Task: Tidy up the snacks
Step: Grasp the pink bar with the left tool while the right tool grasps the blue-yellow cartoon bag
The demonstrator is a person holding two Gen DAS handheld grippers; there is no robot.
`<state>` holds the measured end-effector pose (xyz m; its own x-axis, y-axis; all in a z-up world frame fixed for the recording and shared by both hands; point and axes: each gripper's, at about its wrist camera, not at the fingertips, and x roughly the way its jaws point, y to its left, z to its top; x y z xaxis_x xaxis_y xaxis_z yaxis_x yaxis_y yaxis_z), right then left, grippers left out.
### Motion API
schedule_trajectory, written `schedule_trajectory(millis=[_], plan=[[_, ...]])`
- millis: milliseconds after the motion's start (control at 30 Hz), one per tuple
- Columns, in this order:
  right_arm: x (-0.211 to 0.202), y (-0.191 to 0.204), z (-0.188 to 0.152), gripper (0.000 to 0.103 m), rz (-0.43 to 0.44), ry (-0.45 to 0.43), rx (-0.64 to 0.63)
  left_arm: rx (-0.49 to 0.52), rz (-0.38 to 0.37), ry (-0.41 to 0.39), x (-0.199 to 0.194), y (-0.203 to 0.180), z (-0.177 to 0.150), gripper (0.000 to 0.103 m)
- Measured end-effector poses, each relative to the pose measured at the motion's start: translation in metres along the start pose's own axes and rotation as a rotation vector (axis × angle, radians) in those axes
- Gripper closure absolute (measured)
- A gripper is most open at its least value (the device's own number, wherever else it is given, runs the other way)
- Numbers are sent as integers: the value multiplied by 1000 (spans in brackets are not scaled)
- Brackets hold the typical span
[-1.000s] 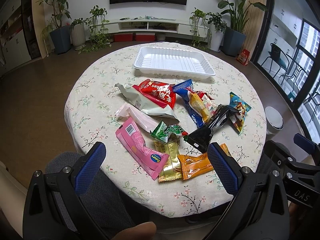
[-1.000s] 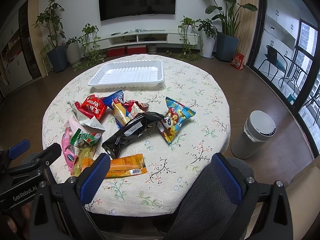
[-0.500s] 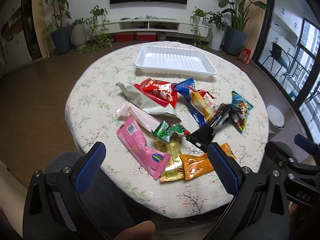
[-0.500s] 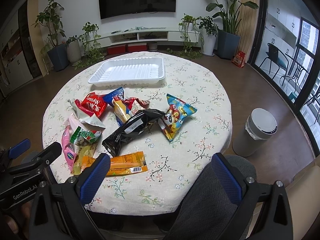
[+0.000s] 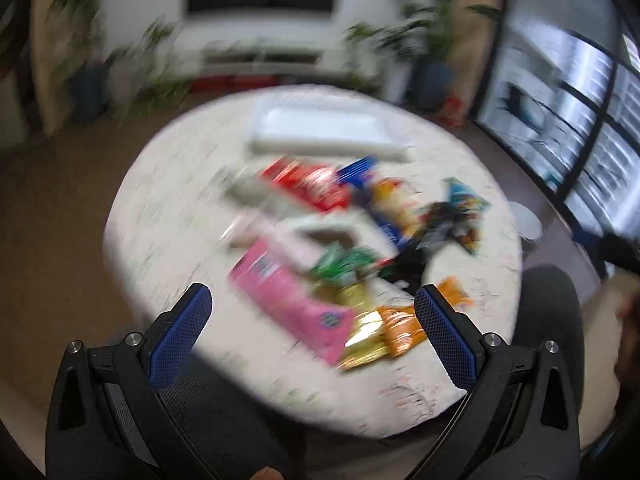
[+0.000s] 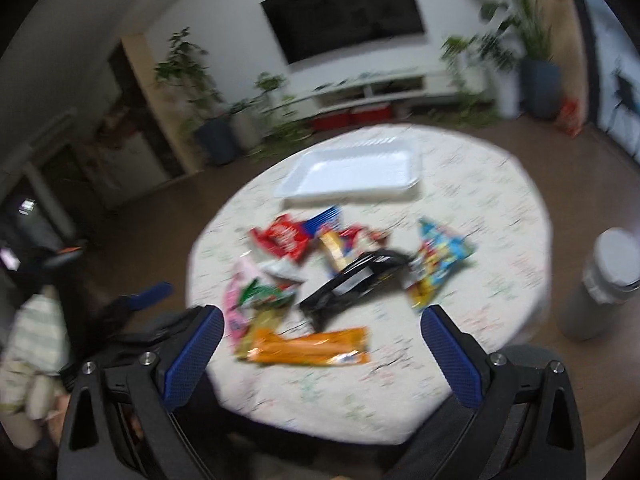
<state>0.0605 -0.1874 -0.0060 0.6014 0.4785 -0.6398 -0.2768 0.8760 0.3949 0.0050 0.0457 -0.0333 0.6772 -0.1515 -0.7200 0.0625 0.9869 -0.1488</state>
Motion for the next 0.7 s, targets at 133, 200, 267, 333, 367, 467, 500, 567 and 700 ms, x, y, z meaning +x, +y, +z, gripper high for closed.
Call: schedule_trajectory(millis=[133, 200, 267, 333, 367, 467, 500, 567, 700], plan=[[19, -8, -9, 8, 52, 72, 64, -50, 17, 46, 11, 24, 0, 0], [24, -14, -14, 8, 101, 79, 110, -97, -36, 75, 18, 34, 1, 0], [28, -22, -17, 6, 158, 84, 163, -136, -64, 86, 22, 41, 3, 0], [31, -24, -18, 0, 172, 71, 170, -140, -48, 96, 29, 37, 5, 0], [36, -21, -17, 0, 174, 104, 150, -138, -20, 110, 35, 37, 10, 0], [51, -16, -10, 6, 85, 180, 84, -189, 54, 175, 58, 35, 14, 1], [54, -17, -8, 12, 87, 179, 80, -203, 64, 192, 63, 36, 15, 1], [57, -24, -5, 12, 104, 173, 93, -203, 108, 231, 77, 36, 16, 2], [60, -39, 2, 12, 77, 152, 131, -189, 179, 316, 100, 39, 15, 2]])
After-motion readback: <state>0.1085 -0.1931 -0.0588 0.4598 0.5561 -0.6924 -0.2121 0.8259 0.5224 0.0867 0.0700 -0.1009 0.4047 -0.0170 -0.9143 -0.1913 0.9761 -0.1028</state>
